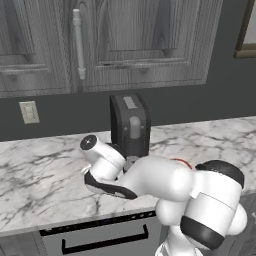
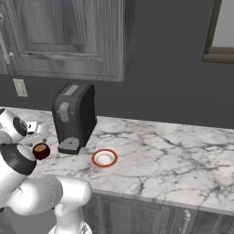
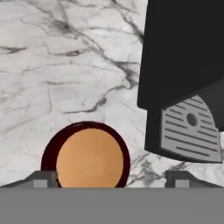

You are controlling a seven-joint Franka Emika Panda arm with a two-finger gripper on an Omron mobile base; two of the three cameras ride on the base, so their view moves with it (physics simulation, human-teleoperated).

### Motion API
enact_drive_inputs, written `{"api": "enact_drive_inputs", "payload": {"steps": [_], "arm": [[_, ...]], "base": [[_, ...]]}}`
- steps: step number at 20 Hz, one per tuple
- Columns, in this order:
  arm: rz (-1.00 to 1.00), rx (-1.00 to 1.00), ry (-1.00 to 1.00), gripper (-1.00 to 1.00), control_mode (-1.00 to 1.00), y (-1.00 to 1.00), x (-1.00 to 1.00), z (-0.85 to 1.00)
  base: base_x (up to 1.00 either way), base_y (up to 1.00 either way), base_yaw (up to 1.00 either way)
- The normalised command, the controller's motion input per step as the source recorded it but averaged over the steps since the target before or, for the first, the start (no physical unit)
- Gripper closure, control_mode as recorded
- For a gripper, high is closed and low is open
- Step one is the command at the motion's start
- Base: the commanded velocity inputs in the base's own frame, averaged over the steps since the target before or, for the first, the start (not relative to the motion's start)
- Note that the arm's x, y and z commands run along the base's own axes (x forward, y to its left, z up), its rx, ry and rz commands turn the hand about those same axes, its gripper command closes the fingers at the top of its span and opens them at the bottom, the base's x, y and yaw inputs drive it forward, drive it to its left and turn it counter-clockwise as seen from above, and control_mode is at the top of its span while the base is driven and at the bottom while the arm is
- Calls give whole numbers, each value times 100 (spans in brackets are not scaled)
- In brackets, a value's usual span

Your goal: Take a sugar cube from the saucer and place it inside the coffee. Then, grab milk from the fridge and place it next to the coffee on the counter to sweeten the coffee.

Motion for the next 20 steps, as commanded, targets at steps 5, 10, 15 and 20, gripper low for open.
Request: {"api": "enact_drive_inputs", "payload": {"steps": [5, 10, 15, 20], "arm": [[-6, 6, -16, -100, -100, -45, -39, 47], [-7, 49, -22, -100, -100, -99, -71, 53], [-4, 58, -13, -100, -100, -100, -70, 52], [0, 30, -3, -100, -100, -100, -58, 22]], "base": [[0, 0, 0], [0, 0, 0], [0, 0, 0], [0, 0, 0]]}}
